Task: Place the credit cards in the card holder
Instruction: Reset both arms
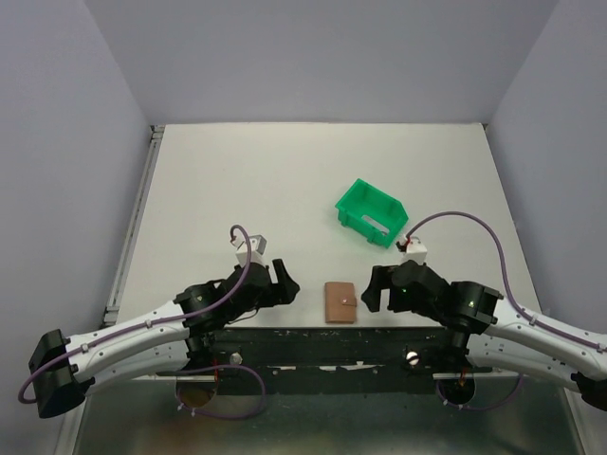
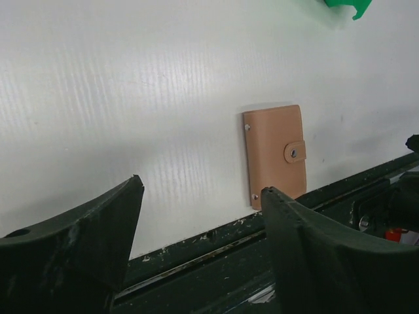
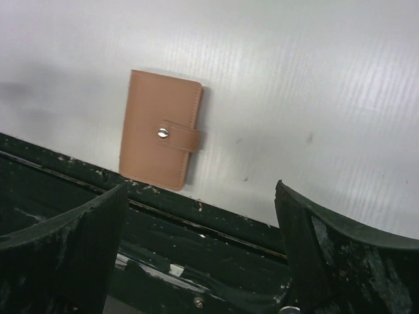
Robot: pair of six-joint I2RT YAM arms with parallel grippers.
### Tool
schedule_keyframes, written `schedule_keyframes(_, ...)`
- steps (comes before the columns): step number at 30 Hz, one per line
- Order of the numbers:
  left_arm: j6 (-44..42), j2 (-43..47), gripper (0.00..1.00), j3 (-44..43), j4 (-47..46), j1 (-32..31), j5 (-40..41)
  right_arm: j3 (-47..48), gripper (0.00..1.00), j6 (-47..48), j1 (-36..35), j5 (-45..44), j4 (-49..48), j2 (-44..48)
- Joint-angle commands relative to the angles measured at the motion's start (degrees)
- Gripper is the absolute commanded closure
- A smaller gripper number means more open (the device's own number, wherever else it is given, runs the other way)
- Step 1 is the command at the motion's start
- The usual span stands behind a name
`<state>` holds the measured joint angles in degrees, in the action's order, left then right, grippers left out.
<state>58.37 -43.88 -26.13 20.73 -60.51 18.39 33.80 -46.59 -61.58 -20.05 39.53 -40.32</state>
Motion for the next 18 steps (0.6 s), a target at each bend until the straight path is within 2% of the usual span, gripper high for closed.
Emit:
schedule_keyframes(1,1.4,3.5,0.09,-1.0,8.6,-0.2,3.8,0.5,0.00,-5.6,-0.5,-5.9,9.8,0.6)
schedule_keyframes(3,2.0,5.0,0.01,-0.8,10.1,-0.2,4.2,0.7,0.00,-8.2,-0.5,-7.3,12.5,1.2)
schedule_keyframes(8,2.6,7.3,0.01,-0.2,12.6,-0.2,4.2,0.6,0.00,-10.0,-0.5,-8.6,14.9,3.0)
schedule_keyframes(18,2.7,8.9,0.01,0.0,13.9,-0.2,5.5,-2.8,0.00,-8.4,-0.6,-6.1,12.2,6.4)
